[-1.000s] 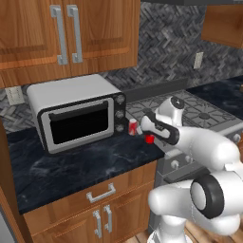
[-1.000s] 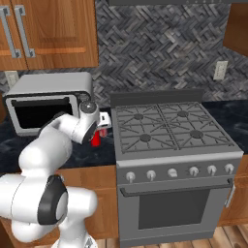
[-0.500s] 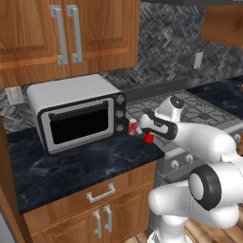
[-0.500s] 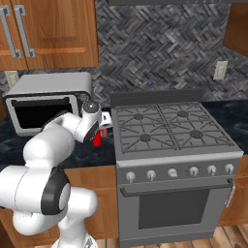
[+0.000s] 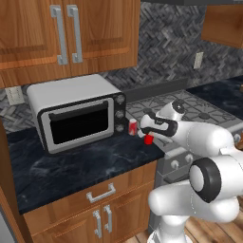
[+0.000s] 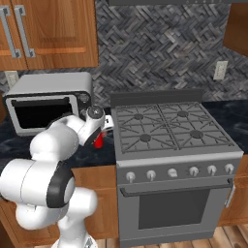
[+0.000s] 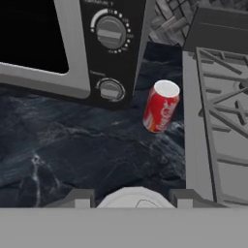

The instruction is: Four empty soda cans are scattered around the kitchen. Gather all the cans and cluster them next to the stove for recycling.

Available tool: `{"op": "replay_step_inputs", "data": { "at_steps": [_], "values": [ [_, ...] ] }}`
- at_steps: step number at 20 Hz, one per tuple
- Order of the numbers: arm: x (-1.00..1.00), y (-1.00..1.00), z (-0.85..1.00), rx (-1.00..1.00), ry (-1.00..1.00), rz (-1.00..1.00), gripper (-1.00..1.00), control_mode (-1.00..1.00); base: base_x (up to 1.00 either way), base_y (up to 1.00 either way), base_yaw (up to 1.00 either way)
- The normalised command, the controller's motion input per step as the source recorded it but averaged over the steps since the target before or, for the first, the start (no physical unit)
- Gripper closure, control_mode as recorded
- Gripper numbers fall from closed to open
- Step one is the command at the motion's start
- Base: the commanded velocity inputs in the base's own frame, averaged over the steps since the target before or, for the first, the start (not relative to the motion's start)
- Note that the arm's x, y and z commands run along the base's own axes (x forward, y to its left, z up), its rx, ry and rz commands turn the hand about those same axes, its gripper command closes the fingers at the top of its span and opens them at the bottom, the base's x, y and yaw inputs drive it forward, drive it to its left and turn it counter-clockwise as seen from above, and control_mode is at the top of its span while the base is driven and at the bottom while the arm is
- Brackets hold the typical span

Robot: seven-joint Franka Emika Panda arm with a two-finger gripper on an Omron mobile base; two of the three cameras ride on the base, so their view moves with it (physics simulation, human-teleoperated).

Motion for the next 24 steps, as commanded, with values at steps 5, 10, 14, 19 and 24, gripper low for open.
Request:
{"op": "replay_step_inputs", "data": {
  "at_steps": [5,10,14,19,24],
  "values": [
    [0.09,-0.08,-0.11,0.0,-0.02,0.04,1.0,-1.0,0.0,0.0,0.0],
    [0.17,-0.03,-0.08,0.0,-0.01,0.03,1.0,-1.0,0.0,0.0,0.0],
    [0.18,-0.01,-0.08,0.0,0.0,0.02,1.0,-1.0,0.0,0.0,0.0],
    [0.15,0.0,-0.11,0.0,0.0,0.01,1.0,-1.0,0.0,0.0,0.0],
    [0.11,0.0,-0.1,0.0,0.0,0.0,1.0,-1.0,0.0,0.0,0.0]
  ]
}}
